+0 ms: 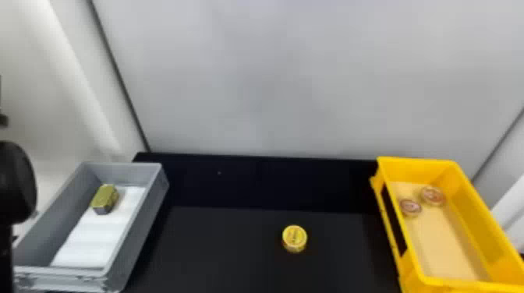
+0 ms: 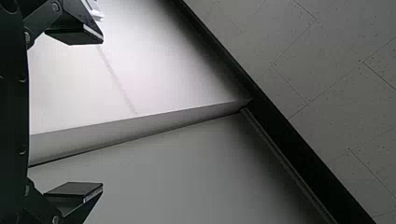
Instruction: Pick up the round yellow can and place it in the yellow rectangular box
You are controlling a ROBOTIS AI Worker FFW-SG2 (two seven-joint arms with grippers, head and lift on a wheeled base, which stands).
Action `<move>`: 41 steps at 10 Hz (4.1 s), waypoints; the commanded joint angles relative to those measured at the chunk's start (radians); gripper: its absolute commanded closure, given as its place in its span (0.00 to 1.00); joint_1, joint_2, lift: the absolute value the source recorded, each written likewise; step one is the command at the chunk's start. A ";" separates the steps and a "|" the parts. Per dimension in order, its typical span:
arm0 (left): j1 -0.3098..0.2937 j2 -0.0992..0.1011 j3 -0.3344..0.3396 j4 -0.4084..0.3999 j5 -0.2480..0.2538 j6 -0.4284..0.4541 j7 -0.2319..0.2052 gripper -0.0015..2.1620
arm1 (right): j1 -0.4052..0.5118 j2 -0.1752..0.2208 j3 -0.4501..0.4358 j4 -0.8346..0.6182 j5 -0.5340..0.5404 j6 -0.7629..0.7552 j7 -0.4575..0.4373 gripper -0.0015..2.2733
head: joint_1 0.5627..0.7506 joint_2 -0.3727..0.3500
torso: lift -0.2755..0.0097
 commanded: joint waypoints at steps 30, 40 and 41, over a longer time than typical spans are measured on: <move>-0.011 -0.062 -0.028 0.043 0.002 -0.059 0.002 0.07 | -0.126 0.261 0.259 1.170 -0.286 0.680 1.073 0.06 | 0.53 0.59 | 0.93; -0.029 -0.074 -0.054 0.063 0.008 -0.069 0.003 0.07 | -0.118 0.238 0.489 1.387 -0.205 0.494 1.122 0.05 | 0.53 0.59 | 0.93; -0.028 -0.073 -0.054 0.063 0.009 -0.069 0.003 0.07 | -0.128 0.238 0.495 1.407 -0.204 0.479 1.122 0.06 | 0.53 0.59 | 0.93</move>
